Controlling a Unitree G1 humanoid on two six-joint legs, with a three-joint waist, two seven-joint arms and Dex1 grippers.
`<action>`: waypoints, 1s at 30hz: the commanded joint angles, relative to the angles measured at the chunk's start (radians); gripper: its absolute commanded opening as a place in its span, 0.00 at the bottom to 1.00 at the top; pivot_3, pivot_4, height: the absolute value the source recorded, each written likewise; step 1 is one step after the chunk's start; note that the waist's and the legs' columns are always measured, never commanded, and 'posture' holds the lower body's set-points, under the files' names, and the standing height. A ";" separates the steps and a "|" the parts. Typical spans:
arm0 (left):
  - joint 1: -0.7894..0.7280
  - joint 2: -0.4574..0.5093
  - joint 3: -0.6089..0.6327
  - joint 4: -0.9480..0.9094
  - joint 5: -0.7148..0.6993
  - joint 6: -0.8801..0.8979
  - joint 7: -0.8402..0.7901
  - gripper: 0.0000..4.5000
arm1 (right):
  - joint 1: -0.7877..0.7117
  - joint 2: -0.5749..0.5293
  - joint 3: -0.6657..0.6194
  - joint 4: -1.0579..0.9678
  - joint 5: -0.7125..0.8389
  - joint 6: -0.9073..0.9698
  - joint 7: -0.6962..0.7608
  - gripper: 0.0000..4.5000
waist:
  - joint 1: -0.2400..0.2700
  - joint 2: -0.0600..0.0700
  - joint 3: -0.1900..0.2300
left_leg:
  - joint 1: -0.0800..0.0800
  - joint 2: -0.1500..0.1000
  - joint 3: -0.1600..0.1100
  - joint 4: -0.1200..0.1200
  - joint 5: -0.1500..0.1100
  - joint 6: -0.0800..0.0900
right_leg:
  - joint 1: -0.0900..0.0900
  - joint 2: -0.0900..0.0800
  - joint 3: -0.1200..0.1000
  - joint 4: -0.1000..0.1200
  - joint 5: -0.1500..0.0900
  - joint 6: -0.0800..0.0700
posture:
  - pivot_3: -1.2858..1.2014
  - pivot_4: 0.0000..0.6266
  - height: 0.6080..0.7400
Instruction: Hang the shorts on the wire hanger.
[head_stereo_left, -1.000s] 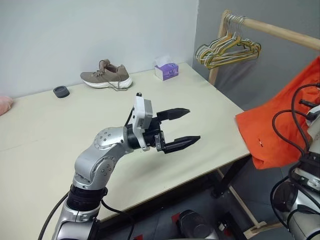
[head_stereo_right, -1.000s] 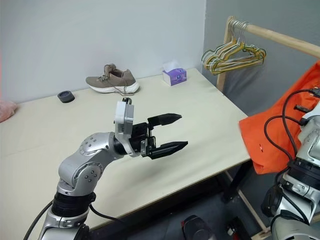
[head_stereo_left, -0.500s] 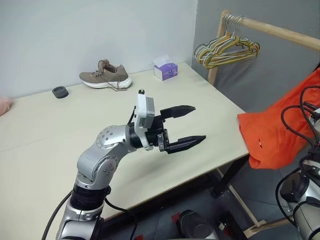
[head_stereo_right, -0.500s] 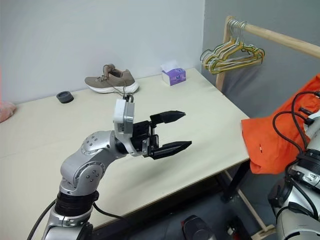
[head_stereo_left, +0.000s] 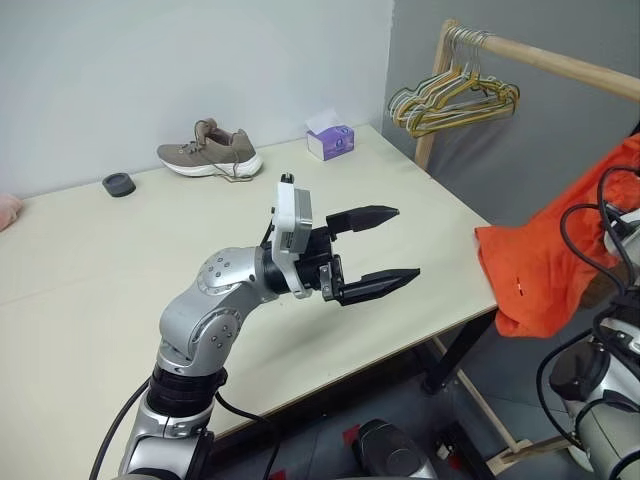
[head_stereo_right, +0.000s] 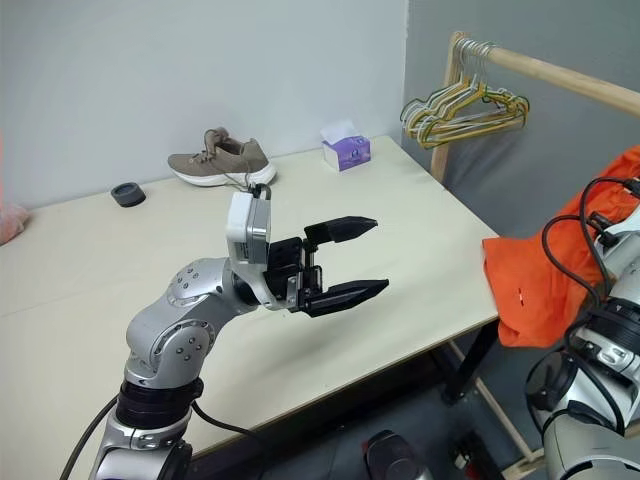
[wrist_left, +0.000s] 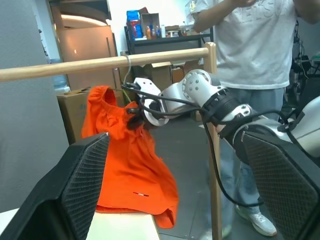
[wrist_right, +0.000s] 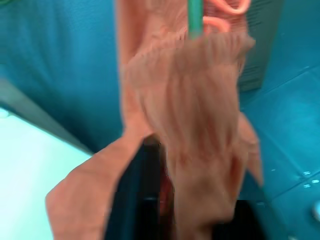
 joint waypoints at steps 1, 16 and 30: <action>-0.017 -0.008 0.004 -0.025 -0.020 -0.015 0.006 1.00 | 0.001 0.011 -0.016 -0.112 0.016 -0.019 -0.025 0.55 | 0.001 0.000 0.000 | 0.000 0.000 0.000 0.000 0.000 0.000 | 0.000 0.000 0.000 0.000 0.000 0.000 | 0.37 0.04 1.00; -0.009 -0.008 0.004 -0.015 -0.015 -0.019 0.013 1.00 | 0.086 0.024 0.067 -0.342 -0.046 -0.223 -0.087 0.99 | 0.000 0.001 0.000 | -0.002 0.000 0.000 -0.001 -0.001 0.001 | 0.000 0.000 0.000 -0.006 0.001 0.001 | 0.37 0.04 1.00; 0.050 0.050 0.128 0.187 0.410 -0.113 0.478 1.00 | 0.284 0.059 0.552 -0.413 0.000 -0.707 0.362 0.99 | 0.003 0.000 0.000 | -0.002 0.001 -0.001 -0.001 -0.002 0.003 | 0.001 0.002 0.001 -0.009 0.003 0.005 | 0.39 0.02 1.00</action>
